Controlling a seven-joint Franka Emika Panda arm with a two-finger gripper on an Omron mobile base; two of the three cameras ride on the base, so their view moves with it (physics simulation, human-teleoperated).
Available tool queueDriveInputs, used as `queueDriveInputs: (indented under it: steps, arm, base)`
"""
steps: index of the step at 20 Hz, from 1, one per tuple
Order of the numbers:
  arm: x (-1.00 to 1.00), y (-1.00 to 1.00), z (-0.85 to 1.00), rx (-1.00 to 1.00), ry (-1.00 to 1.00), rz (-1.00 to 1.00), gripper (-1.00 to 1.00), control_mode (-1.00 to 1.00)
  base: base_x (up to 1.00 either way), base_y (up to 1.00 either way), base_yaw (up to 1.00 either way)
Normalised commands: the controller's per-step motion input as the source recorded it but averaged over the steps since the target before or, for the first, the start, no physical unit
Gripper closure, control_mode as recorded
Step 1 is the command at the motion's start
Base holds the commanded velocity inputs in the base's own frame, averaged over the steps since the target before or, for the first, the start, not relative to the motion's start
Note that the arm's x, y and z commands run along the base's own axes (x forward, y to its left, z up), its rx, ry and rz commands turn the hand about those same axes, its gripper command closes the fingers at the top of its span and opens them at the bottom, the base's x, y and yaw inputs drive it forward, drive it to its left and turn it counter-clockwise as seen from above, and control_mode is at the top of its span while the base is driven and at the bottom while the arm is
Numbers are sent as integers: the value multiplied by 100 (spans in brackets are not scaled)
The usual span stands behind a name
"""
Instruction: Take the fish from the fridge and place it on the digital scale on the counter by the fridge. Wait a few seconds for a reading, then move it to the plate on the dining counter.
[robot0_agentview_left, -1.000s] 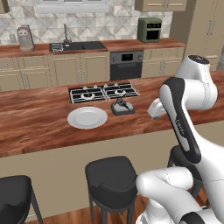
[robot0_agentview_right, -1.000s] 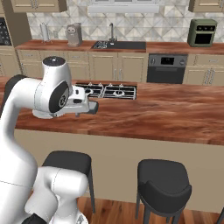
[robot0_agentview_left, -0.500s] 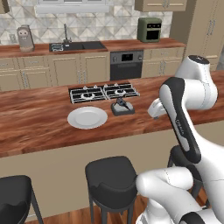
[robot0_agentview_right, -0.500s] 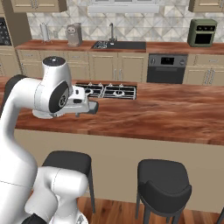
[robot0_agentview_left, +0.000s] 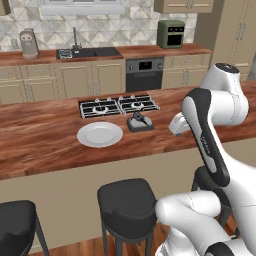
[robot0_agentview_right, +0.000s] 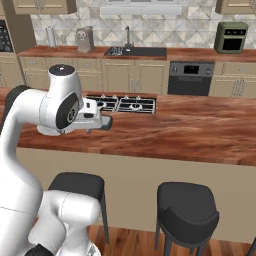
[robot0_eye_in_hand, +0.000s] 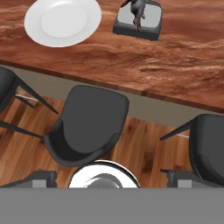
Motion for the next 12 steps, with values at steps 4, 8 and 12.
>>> queueDriveInputs:
  steps: [4, 8, 12]
  arm:
    - [0, 0, 0, 0, 0, 0, -100, -100]
    - [0, 0, 0, 0, 0, 0, -100, -100]
    - [0, 0, 0, 0, 0, 0, -100, -100]
  base:
    - [0, 0, 0]
    - [0, 0, 0]
    - [0, 0, 0]
